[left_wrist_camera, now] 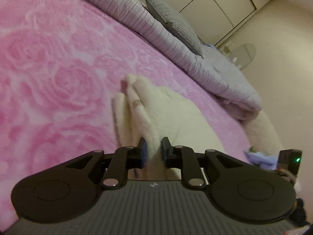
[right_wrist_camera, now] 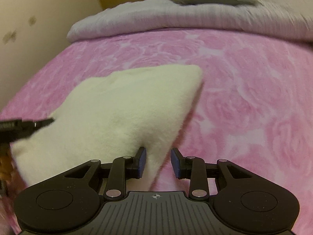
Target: Fold clothes
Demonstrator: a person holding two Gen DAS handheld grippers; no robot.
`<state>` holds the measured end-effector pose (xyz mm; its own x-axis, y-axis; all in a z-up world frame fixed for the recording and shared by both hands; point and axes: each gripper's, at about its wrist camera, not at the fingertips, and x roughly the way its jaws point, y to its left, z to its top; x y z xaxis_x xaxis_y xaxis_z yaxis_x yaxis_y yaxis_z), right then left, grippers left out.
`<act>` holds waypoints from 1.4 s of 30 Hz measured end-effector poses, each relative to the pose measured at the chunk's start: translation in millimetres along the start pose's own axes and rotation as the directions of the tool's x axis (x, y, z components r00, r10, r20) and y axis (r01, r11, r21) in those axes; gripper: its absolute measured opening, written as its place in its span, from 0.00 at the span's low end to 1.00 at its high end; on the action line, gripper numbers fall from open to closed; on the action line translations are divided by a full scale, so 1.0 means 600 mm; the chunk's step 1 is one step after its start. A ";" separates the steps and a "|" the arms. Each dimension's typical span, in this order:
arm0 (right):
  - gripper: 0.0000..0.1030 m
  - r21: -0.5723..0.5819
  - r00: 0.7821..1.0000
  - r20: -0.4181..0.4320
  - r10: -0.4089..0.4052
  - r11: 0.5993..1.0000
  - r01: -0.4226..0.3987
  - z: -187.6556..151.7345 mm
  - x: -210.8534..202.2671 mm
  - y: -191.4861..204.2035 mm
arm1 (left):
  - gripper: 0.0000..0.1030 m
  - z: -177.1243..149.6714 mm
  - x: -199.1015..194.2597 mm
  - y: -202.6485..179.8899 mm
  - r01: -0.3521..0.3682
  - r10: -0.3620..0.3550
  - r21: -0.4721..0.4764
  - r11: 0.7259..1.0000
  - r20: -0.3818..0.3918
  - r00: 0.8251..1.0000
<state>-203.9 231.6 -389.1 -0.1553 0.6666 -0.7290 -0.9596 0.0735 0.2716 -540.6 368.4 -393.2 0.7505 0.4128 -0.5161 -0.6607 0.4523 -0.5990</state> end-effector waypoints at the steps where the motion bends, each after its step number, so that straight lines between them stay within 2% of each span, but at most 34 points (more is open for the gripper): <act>1: 0.33 0.043 1.000 0.010 0.010 0.999 -0.011 -0.004 -0.006 -0.011 | 0.16 -0.002 -0.009 -0.009 -0.019 0.019 0.009 1.000 0.006 1.000; 3: 0.33 0.092 0.999 0.042 0.030 0.995 -0.034 -0.017 -0.028 -0.023 | 0.17 -0.014 -0.040 -0.022 -0.025 0.025 -0.017 1.000 0.025 0.999; 5: 0.33 0.151 0.995 0.086 0.052 0.986 -0.065 -0.035 -0.056 -0.034 | 0.25 -0.025 -0.072 -0.035 -0.030 0.032 -0.042 0.999 0.043 0.999; 6: 0.33 0.183 0.992 0.110 0.063 0.980 -0.082 -0.045 -0.070 -0.037 | 0.26 -0.032 -0.086 -0.039 -0.031 0.034 -0.061 0.998 0.049 0.998; 10: 0.33 0.314 0.976 0.202 0.077 0.939 -0.139 -0.089 -0.120 -0.045 | 0.29 -0.068 -0.118 -0.030 -0.005 0.015 -0.210 0.978 0.045 0.999; 12: 0.33 0.326 0.973 0.212 0.093 0.932 -0.160 -0.095 -0.123 -0.038 | 0.30 -0.081 -0.124 -0.018 0.048 -0.033 -0.297 0.954 0.055 0.998; 15: 0.33 0.341 0.967 0.225 0.118 0.920 -0.191 -0.103 -0.127 -0.027 | 0.35 -0.092 -0.122 -0.006 0.090 -0.068 -0.362 0.928 0.073 0.995; 17: 0.33 0.351 0.963 0.235 0.134 0.912 -0.212 -0.109 -0.129 -0.020 | 0.34 -0.094 -0.113 -0.004 0.079 -0.059 -0.360 0.930 0.065 0.996; 21: 0.33 0.356 0.957 0.244 0.155 0.904 -0.237 -0.121 -0.129 -0.005 | 0.33 -0.099 -0.111 -0.017 0.029 -0.018 -0.286 0.958 0.043 0.999; 26: 0.33 0.312 0.960 0.251 0.128 0.928 -0.205 -0.120 -0.131 0.008 | 0.34 -0.105 -0.104 -0.001 0.060 -0.047 -0.373 0.926 0.044 0.998; 34: 0.33 0.322 0.958 0.256 0.130 0.923 -0.212 -0.129 -0.137 0.011 | 0.35 -0.116 -0.094 0.025 0.104 -0.090 -0.497 0.862 0.052 0.995; 38: 0.33 0.320 0.961 0.246 0.127 0.925 -0.204 -0.130 -0.134 0.012 | 0.22 -0.133 -0.096 0.028 0.080 -0.056 -0.445 0.892 0.067 0.996; 42: 0.33 0.291 0.974 0.202 0.106 0.943 -0.163 -0.136 -0.122 0.016 | 0.21 -0.150 -0.098 0.030 0.056 -0.025 -0.397 0.916 0.084 0.996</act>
<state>-220.9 123.0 -384.5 -0.2055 0.8065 -0.5544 -0.8113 0.1764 0.5573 -595.6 281.1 -429.0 0.7628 0.4663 -0.4479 -0.5577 0.1239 -0.8207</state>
